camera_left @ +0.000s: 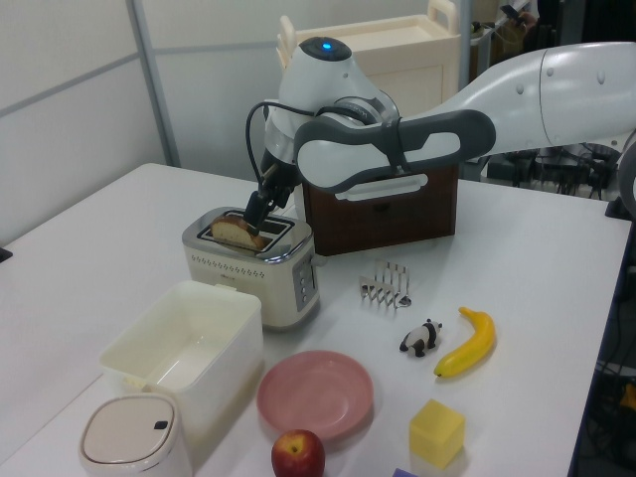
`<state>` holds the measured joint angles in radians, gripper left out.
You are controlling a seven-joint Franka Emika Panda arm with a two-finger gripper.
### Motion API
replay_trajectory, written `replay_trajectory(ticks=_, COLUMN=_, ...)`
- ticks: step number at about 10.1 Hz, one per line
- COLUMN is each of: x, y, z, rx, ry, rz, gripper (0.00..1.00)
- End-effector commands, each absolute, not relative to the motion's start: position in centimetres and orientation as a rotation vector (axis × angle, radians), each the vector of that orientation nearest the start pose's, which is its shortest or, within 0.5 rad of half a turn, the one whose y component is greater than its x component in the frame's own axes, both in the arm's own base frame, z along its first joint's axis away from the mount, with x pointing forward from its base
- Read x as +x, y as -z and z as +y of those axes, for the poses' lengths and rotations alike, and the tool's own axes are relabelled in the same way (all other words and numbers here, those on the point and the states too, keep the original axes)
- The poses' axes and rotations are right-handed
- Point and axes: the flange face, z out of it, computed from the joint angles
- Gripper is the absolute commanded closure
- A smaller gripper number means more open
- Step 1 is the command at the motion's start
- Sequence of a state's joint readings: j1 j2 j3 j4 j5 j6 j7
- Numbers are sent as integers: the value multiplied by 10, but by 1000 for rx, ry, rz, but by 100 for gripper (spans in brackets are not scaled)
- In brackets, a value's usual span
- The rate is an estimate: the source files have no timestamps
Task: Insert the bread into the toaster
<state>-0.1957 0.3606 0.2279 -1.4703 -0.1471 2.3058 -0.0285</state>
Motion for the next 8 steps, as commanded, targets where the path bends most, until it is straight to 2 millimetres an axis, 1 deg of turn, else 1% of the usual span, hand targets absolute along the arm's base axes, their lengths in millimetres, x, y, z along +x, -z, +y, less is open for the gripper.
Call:
replay_trajectory(ticks=1, x=672, y=-578, z=-20, rx=-3178, ry=532, rz=-68, gripper=0)
replay_trajectory(ticks=2, x=650, y=-602, z=-26, rx=-3206, ry=401, rz=-41, gripper=0)
replay_trajectory(ticks=3, x=627, y=-619, z=-26, rx=-3232, ry=270, rz=-32, gripper=0)
replay_trajectory(ticks=4, x=602, y=-646, z=-22, rx=-3248, ry=231, rz=-19, gripper=0)
replay_trajectory(ticks=5, x=572, y=-676, z=-15, rx=-3250, ry=216, rz=-9, gripper=0)
replay_trajectory(ticks=6, x=556, y=-686, z=-11, rx=-3197, ry=160, rz=-5, gripper=0)
replay_trajectory(ticks=7, x=547, y=-696, z=-8, rx=-3121, ry=163, rz=16, gripper=0)
replay_trajectory(ticks=8, x=544, y=-697, z=9, rx=-3078, ry=152, rz=34, gripper=0)
